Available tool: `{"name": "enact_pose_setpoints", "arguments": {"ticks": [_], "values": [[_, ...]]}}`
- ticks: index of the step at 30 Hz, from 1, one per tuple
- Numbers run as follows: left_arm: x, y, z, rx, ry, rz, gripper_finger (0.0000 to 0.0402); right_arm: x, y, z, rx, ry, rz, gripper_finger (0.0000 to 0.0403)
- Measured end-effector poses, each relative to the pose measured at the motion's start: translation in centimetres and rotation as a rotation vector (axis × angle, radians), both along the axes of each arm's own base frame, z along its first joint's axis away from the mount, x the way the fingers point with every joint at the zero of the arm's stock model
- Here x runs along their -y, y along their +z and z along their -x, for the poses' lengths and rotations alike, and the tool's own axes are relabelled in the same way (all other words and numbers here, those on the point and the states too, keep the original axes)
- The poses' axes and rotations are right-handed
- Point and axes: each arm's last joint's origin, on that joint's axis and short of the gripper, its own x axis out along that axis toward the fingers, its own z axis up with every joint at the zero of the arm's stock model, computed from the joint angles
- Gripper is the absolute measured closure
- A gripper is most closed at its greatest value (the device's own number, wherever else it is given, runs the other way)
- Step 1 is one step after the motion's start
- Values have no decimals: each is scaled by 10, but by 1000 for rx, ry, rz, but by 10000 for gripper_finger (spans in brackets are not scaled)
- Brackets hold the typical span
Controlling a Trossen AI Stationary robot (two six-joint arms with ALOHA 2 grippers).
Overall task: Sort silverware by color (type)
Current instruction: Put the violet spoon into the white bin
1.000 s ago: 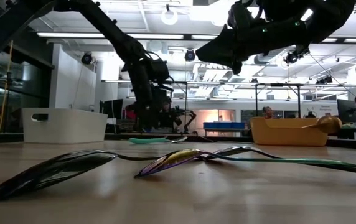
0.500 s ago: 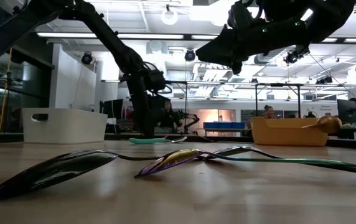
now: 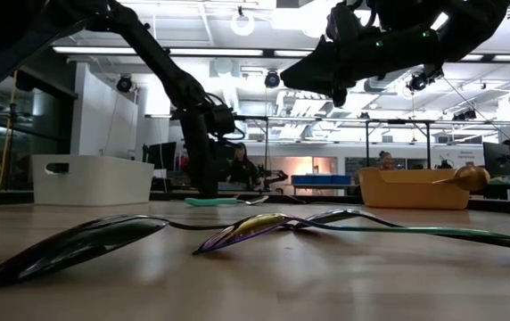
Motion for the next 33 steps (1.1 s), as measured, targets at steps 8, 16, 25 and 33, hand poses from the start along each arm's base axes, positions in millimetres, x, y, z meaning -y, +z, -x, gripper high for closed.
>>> {"name": "enact_pose_setpoints", "arguments": {"ticks": [8,16,25,33], "values": [[1,-5,1,-32,13,6,280,0,0,0,-3,-2,-12,322],[1,-6,1,-45,-7,1,390,0,0,0,-3,-2,-12,322],[5,0,-2,-58,-16,-35,397,0,0,0,-3,-2,-9,322],[24,48,6,-62,-75,-57,399,0,0,0,-3,-2,-9,322]]}}
